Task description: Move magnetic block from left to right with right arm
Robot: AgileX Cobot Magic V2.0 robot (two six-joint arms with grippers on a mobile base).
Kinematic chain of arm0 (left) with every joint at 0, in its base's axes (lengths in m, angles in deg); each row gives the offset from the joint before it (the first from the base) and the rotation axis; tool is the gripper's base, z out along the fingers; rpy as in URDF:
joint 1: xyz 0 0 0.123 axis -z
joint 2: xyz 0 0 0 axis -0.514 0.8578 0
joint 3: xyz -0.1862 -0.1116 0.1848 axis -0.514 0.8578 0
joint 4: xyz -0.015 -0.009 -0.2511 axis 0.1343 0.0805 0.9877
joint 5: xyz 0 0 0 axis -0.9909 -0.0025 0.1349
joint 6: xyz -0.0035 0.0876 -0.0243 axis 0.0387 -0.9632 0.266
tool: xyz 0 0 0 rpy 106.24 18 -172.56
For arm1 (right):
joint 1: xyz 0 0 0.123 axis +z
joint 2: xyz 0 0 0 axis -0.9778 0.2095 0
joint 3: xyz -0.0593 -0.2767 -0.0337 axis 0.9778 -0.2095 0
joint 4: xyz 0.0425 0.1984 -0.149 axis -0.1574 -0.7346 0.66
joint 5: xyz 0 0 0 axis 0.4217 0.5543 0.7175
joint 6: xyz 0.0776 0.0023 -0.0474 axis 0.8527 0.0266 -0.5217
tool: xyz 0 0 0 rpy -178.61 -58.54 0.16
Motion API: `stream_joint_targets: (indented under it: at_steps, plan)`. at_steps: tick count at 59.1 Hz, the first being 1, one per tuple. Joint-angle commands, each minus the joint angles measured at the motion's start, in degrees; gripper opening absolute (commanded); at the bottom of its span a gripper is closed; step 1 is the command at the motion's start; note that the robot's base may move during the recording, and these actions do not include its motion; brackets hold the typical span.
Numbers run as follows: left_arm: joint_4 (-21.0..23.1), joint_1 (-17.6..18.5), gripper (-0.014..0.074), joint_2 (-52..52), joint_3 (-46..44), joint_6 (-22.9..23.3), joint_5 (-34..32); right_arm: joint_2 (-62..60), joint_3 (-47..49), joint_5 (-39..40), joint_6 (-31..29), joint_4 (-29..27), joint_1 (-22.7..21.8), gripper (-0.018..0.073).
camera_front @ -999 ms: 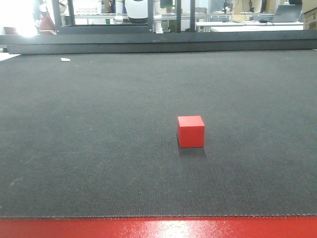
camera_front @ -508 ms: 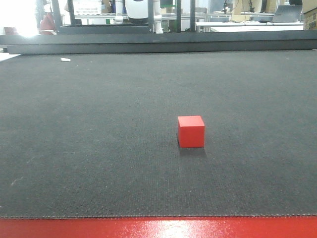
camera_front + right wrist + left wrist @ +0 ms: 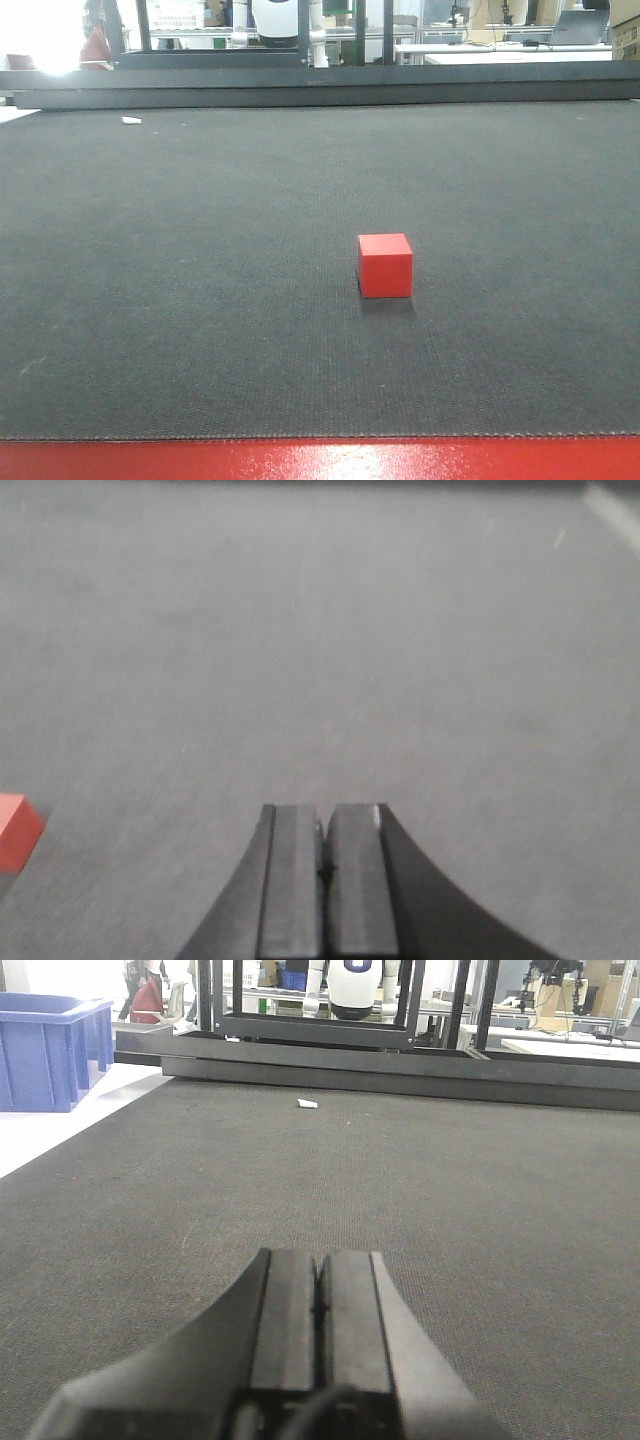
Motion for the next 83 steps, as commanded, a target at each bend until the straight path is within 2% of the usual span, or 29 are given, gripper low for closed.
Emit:
stream_joint_targets:
  at_steps: [1,8,19,28,34,38,43,49,58,66,75,83]
  plan:
    - [0.0,0.3,-0.0116,-0.62,0.54,0.25,-5.07,3.11,2.92,2.67,0.0,-2.28,-0.17,0.0057]
    - [0.0,0.3,-0.0116,-0.62,0.54,0.25,-5.07,6.27,3.58,0.32,0.0,-2.57,-0.17,0.0057]
    - [0.0,0.3,-0.0116,-0.62,0.54,0.25,-5.07,14.73,9.54,-12.89,1.01,-2.63,-0.17,0.0059]
    - [0.0,0.3,-0.0116,-0.62,0.54,0.25,-5.07,20.97,13.55,-18.41,3.99,-2.57,0.24,0.0098]
    - [0.0,0.3,-0.0116,-0.62,0.54,0.25,-5.07,24.16,15.63,-20.41,5.51,-2.57,2.17,0.0267]
    - [0.0,0.3,-0.0116,-0.62,0.54,0.25,-5.07,26.06,16.58,-20.76,8.9,-2.42,3.64,0.0458]
    - [0.0,0.3,-0.0116,-0.62,0.54,0.25,-5.07,28.46,17.94,-21.78,14.41,-2.15,5.33,0.0645]
    - [0.0,0.3,-0.0116,-0.62,0.54,0.25,-5.07,32.05,21.05,-25.27,19.15,-1.28,7.56,0.0635]
    - [0.0,0.3,-0.0116,-0.62,0.54,0.25,-5.07,37.74,27.73,-30.11,22.48,-0.37,12.06,0.0635]
    - [0.0,0.3,-0.0116,-0.62,0.54,0.25,-5.07,42.37,32.92,-30.3,24.54,0.76,16.24,0.0635]
    - [0.0,0.3,-0.0116,-0.62,0.54,0.25,-5.07,47.51,37.68,-29.19,31.95,2.62,21.08,0.0635]
    - [0.0,0.3,-0.0116,-0.62,0.54,0.25,-5.07,52.72,41.84,-32.37,33.96,3.02,25.23,0.0635]
